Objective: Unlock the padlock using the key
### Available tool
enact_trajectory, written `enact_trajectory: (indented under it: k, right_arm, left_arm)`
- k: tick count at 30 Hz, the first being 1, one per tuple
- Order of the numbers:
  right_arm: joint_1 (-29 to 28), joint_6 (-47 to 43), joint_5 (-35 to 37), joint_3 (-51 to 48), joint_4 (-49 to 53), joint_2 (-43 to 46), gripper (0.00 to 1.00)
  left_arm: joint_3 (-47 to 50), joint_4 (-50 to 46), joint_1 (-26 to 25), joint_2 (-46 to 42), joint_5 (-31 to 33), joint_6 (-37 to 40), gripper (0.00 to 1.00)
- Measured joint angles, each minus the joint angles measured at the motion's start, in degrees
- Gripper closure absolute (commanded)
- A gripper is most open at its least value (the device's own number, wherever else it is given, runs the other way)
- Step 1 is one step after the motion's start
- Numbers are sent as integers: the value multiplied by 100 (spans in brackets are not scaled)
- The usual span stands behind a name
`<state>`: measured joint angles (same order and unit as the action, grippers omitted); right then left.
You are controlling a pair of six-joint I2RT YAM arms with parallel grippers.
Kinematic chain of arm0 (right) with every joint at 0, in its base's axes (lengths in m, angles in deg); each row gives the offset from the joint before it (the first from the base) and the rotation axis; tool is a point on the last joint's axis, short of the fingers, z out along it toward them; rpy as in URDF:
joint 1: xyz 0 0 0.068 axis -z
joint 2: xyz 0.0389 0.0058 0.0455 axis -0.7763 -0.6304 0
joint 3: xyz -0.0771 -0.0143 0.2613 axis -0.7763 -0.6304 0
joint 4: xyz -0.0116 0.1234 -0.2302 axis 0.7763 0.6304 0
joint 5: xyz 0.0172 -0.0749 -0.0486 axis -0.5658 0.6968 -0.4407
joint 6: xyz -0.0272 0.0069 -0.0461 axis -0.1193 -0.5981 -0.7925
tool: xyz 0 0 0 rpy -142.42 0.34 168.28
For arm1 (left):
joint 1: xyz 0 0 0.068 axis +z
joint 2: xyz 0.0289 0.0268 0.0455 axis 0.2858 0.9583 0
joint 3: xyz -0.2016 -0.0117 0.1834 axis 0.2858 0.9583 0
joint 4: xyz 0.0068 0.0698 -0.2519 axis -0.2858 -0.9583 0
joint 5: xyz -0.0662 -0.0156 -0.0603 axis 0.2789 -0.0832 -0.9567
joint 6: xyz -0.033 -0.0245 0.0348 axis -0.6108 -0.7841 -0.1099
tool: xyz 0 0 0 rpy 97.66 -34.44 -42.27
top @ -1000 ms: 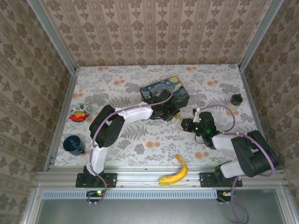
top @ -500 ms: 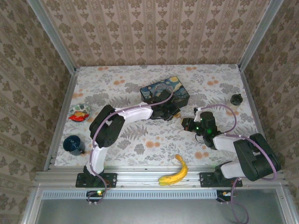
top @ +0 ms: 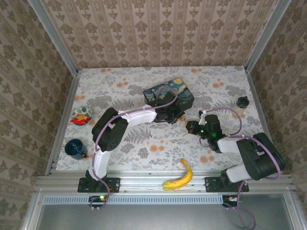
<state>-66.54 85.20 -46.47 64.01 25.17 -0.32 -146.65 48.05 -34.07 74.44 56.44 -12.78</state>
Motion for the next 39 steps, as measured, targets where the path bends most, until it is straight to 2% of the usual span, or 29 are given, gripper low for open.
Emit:
enact_trajectory:
  k: [17, 39]
  right_arm:
    - [37, 463, -201, 107, -66, -118, 100]
    - [35, 553, -13, 107, -129, -155, 100]
  left_arm:
    - [39, 120, 9, 0, 17, -26, 100]
    - [629, 1246, -138, -90, 391, -70, 100]
